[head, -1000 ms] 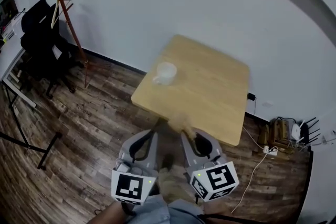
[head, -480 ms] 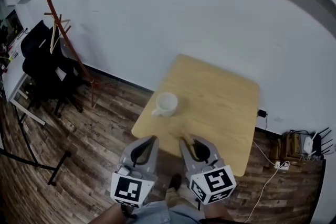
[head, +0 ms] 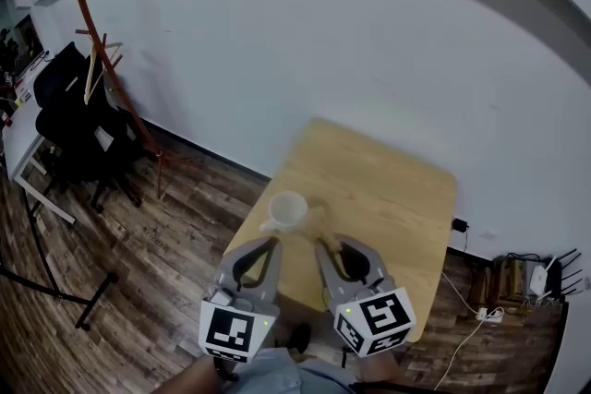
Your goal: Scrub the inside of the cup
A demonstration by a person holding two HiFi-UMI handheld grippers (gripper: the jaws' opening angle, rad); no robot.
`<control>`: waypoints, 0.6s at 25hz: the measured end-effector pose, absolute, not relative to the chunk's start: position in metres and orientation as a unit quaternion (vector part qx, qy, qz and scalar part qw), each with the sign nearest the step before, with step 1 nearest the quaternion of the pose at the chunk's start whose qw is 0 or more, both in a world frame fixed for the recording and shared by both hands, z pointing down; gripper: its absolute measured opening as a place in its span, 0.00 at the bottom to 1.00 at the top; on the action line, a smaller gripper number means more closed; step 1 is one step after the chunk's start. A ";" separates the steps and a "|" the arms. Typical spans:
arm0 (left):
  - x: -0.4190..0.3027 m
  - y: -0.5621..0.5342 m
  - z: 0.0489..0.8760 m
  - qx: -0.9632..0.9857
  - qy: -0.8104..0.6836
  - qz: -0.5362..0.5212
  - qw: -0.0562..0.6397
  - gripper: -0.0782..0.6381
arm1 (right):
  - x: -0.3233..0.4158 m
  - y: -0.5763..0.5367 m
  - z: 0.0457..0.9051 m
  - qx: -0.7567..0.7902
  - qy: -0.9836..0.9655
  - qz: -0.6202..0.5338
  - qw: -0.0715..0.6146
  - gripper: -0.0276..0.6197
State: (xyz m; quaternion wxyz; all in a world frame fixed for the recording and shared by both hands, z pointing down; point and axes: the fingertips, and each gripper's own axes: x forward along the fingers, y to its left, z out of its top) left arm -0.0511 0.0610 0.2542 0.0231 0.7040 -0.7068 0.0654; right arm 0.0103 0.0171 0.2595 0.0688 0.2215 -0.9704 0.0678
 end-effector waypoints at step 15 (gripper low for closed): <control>-0.106 0.012 0.301 0.726 -0.681 0.073 0.059 0.14 | -0.039 -0.026 0.283 0.226 -0.965 0.069 0.118 0.14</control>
